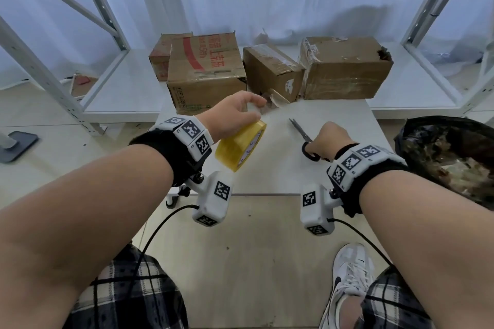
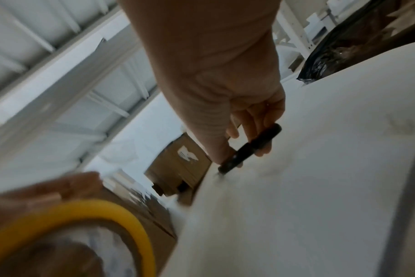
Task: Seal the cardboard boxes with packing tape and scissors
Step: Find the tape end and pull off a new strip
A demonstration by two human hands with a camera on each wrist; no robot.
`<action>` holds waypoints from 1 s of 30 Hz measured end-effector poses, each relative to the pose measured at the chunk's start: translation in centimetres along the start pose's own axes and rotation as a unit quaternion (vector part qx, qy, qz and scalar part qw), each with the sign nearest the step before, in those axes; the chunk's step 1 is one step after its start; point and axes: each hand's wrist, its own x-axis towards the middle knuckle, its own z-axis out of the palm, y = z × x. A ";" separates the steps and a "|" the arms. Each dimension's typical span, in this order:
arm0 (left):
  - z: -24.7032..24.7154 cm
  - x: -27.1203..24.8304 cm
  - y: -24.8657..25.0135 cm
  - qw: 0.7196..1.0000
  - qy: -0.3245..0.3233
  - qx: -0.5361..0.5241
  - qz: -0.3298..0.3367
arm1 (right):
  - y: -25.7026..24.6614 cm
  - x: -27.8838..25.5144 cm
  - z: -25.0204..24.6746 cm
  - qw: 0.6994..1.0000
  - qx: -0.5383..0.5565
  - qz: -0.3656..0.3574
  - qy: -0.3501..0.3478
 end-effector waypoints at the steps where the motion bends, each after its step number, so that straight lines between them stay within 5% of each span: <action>1: -0.2 -0.1 0.2 1.000 0.008 -0.006 0.007 | -0.2 -0.2 -0.9 1.000 0.015 -0.001 -0.006; 6: -1.1 -1.1 0.7 0.998 0.036 -0.042 0.043 | -0.2 -1.1 -4.2 0.980 0.194 -0.024 -0.022; 9: -1.7 -1.9 1.0 0.995 0.041 -0.068 0.057 | -0.9 -3.1 -5.3 0.909 0.411 -0.069 -0.026; 13: -1.4 -2.7 0.7 0.995 0.049 -0.056 0.063 | -2.9 -5.2 -6.2 0.860 0.489 -0.147 -0.004; 22: 1.7 -2.4 -2.0 0.997 0.042 -0.001 0.057 | -4.4 -3.7 -2.6 0.898 0.422 -0.122 -0.033; 30: 3.7 -2.1 -4.2 0.997 0.052 -0.053 0.036 | -4.0 -1.7 0.0 0.869 0.485 -0.098 0.004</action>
